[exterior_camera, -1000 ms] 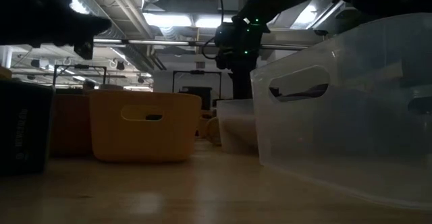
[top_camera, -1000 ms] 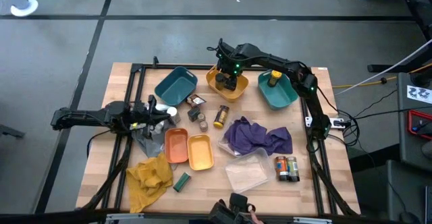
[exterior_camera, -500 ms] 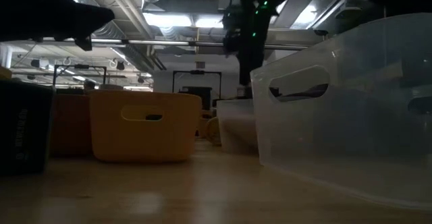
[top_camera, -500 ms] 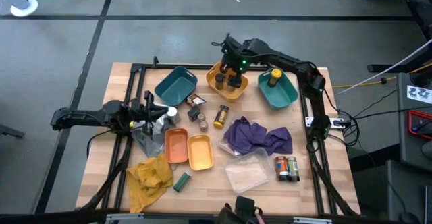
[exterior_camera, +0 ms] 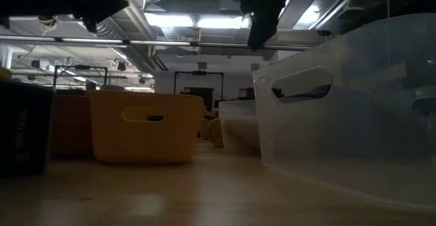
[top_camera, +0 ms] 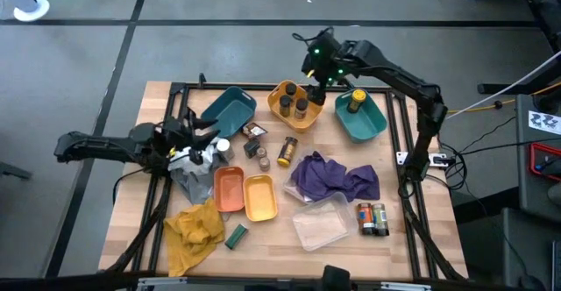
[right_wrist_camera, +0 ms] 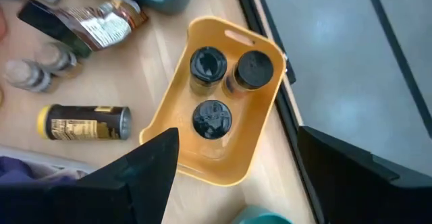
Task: Sort spices by type
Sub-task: Put the orange spice pack into the dark blue bin, then put the white spice bottle into the orange bin
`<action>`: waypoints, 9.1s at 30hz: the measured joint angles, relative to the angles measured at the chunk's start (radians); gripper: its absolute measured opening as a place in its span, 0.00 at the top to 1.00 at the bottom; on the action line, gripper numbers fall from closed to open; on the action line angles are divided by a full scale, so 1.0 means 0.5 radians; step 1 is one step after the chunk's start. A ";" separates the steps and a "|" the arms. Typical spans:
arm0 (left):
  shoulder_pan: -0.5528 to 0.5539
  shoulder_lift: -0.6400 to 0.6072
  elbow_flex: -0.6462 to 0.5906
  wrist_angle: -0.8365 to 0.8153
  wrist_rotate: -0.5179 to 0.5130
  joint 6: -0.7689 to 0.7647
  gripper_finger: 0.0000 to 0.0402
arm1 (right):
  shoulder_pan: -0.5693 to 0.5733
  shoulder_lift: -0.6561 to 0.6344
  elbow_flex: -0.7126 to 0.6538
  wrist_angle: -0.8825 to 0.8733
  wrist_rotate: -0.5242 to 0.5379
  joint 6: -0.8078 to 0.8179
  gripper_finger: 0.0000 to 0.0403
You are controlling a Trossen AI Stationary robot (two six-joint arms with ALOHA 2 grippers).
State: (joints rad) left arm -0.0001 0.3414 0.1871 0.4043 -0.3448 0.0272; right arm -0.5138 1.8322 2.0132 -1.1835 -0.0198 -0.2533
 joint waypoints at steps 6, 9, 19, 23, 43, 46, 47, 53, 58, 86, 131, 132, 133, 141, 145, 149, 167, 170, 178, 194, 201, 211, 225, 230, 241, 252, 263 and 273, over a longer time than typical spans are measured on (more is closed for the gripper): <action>0.061 0.614 0.355 -0.057 -0.070 -0.035 0.59 | 0.120 -0.123 0.000 -0.076 -0.056 0.019 0.25; 0.123 0.917 0.589 -0.275 -0.071 -0.104 0.59 | 0.198 -0.172 0.000 -0.201 -0.050 0.019 0.25; 0.249 1.801 1.363 -1.134 -0.025 -0.371 0.59 | 0.482 -0.219 -0.002 -0.491 -0.044 0.050 0.25; 0.256 2.007 1.537 -1.284 0.107 -0.420 0.59 | 0.576 -0.282 -0.117 -0.497 0.014 0.091 0.25; 0.318 2.270 1.629 -1.561 0.144 -0.468 0.59 | 0.745 -1.318 -1.979 1.024 0.001 0.456 0.25; 0.317 2.343 1.627 -1.574 0.145 -0.467 0.59 | 0.757 -1.345 -2.155 1.292 -0.003 0.487 0.25; 0.318 2.365 1.627 -1.570 0.145 -0.467 0.59 | 0.757 -1.348 -2.204 1.376 -0.003 0.501 0.25; 0.328 2.494 1.627 -1.567 0.144 -0.467 0.59 | 0.754 -1.345 -2.443 1.760 -0.050 0.515 0.25; 0.364 2.557 1.627 -1.566 0.077 -0.463 0.59 | 0.754 -1.345 -2.549 1.900 -0.051 0.515 0.25; 0.595 2.564 1.756 -1.656 0.077 -0.440 0.59 | 0.754 -1.343 -2.647 1.911 -0.051 0.515 0.25; 0.836 2.747 1.857 -2.048 0.145 1.709 0.46 | 0.754 -1.343 -2.647 1.899 -0.051 0.513 0.25; 0.836 2.749 1.857 -2.048 0.145 1.758 0.46 | 0.754 -1.342 -2.647 1.900 -0.051 0.513 0.25; 0.836 2.749 1.857 -2.050 0.146 1.808 0.46 | 0.754 -1.342 -2.647 1.898 -0.051 0.513 0.25; 0.840 2.764 1.857 -2.107 0.208 1.964 0.47 | 0.754 -1.342 -2.647 1.898 -0.051 0.512 0.25; 0.840 2.799 1.857 -2.123 0.234 1.973 0.47 | 0.754 -1.342 -2.647 1.898 -0.051 0.512 0.25; 0.851 2.845 1.857 -2.125 0.238 1.993 0.47 | 0.754 -1.342 -2.647 1.898 -0.051 0.512 0.25; 0.872 2.996 1.859 -2.031 0.254 2.116 0.47 | 0.753 -1.342 -2.647 1.896 -0.051 0.512 0.25; 0.876 3.005 1.860 -2.042 0.292 2.111 0.47 | 0.753 -1.342 -2.647 1.895 -0.051 0.511 0.25; 0.877 3.057 1.865 -2.025 0.332 2.113 0.55 | 0.753 -1.342 -2.647 1.894 -0.051 0.512 0.25; 0.876 3.057 1.906 -2.003 0.355 1.830 0.97 | 0.753 -1.342 -2.646 1.892 -0.051 0.512 0.25; 0.873 3.046 2.035 -2.030 0.399 1.756 0.97 | 0.754 -1.342 -2.646 1.891 -0.051 0.512 0.25; 0.875 3.019 2.265 -2.323 0.341 1.608 0.97 | 0.754 -1.342 -2.646 1.881 -0.051 0.512 0.25; 0.996 2.711 2.367 -2.839 0.082 1.258 0.96 | 0.753 -1.342 -2.646 1.876 -0.051 0.499 0.25; 1.125 2.679 2.352 -3.091 0.031 0.890 0.98 | 0.754 -1.342 -2.646 1.873 -0.052 0.498 0.25; 1.274 2.678 2.127 -3.087 -0.008 0.680 0.82 | 0.753 -1.342 -2.646 1.874 -0.051 0.497 0.25; 1.241 2.679 2.172 -3.224 -0.016 0.473 0.57 | 0.753 -1.342 -2.646 1.875 -0.051 0.496 0.25; 1.085 2.630 2.374 -3.931 0.404 -0.172 0.57 | 0.753 -1.342 -2.646 1.875 -0.051 0.496 0.25; 0.873 2.600 2.374 -3.916 0.602 -0.648 0.56 | 0.753 -1.342 -2.646 1.865 -0.051 0.496 0.25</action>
State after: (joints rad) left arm 0.4366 1.6417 1.3743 -1.5539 -0.0437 -0.2969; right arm -0.1371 1.1610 0.6903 -0.2508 -0.0456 -0.0051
